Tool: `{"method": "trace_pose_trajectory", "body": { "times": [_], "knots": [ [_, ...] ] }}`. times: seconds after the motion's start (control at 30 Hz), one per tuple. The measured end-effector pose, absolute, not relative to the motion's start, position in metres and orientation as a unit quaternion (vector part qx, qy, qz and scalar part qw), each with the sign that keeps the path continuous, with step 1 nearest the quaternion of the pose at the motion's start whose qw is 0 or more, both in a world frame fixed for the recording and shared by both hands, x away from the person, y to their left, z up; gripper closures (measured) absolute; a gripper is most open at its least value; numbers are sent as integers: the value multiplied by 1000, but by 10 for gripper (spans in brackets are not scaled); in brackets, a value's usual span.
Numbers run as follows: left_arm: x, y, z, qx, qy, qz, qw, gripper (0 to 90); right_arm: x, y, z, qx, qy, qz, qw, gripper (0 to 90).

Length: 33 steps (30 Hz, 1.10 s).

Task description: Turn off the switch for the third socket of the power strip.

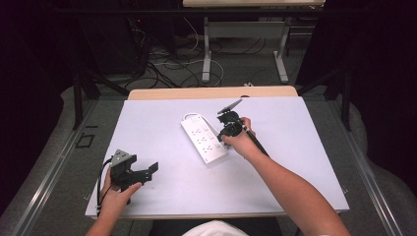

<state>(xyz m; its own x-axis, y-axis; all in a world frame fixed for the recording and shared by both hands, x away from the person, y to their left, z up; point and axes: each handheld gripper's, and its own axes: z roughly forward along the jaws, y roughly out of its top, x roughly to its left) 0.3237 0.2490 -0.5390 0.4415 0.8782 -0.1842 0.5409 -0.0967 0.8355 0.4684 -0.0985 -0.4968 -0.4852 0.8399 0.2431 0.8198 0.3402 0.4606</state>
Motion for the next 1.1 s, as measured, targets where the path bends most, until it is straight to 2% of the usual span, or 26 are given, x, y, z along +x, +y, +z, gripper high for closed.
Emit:
{"method": "trace_pose_trajectory", "body": {
  "times": [1.1],
  "knots": [
    [324,250,-539,716,497,182,455,47,466,-87,-511,505,826,249,12,900]
  ]
}}
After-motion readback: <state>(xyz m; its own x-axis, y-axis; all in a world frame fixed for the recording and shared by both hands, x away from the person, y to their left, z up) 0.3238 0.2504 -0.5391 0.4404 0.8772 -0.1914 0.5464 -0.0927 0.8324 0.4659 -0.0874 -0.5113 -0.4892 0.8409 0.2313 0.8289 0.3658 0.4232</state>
